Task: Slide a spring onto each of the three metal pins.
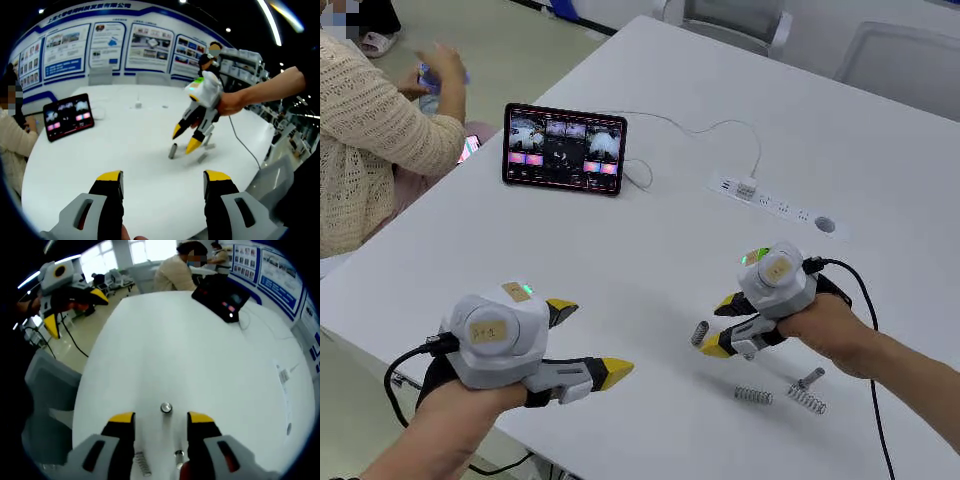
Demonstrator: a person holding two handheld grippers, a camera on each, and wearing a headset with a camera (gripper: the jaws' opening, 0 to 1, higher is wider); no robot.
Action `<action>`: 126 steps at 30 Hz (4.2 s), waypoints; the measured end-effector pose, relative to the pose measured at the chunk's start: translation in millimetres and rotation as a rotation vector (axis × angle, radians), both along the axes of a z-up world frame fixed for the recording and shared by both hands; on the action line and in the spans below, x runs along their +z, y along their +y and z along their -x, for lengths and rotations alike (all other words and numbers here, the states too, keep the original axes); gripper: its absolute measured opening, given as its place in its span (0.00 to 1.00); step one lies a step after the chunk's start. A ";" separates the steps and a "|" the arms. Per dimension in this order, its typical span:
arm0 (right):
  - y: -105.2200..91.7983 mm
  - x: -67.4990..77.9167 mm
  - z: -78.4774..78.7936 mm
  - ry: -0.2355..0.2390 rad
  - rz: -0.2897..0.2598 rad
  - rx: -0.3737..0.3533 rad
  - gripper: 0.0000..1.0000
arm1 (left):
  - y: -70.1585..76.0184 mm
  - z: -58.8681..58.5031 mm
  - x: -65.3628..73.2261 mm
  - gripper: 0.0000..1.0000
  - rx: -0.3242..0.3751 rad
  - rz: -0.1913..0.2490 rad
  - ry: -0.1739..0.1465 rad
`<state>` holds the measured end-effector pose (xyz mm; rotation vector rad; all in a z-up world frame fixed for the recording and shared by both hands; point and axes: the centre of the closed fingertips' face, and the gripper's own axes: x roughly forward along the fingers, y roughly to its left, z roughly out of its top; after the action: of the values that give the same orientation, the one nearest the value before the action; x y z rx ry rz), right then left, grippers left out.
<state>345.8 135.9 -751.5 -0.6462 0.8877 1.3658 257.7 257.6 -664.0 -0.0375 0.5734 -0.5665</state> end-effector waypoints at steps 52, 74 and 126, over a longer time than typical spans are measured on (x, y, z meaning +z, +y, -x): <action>-54.7 54.8 26.2 -0.038 -0.325 -0.410 0.53 | -29.3 -5.8 -2.5 0.66 -0.060 0.049 0.008; -96.8 59.1 47.6 -0.036 -0.387 -0.563 0.61 | -57.0 -9.1 -6.7 0.66 -0.147 0.030 0.016; -165.6 67.6 102.6 -0.030 -0.395 -0.714 0.77 | -166.1 -18.2 -38.4 0.64 -0.529 -0.121 0.046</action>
<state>243.2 -29.7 -683.9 -0.0229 0.6965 0.8364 275.9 91.5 -702.5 0.2227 0.6645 -1.0446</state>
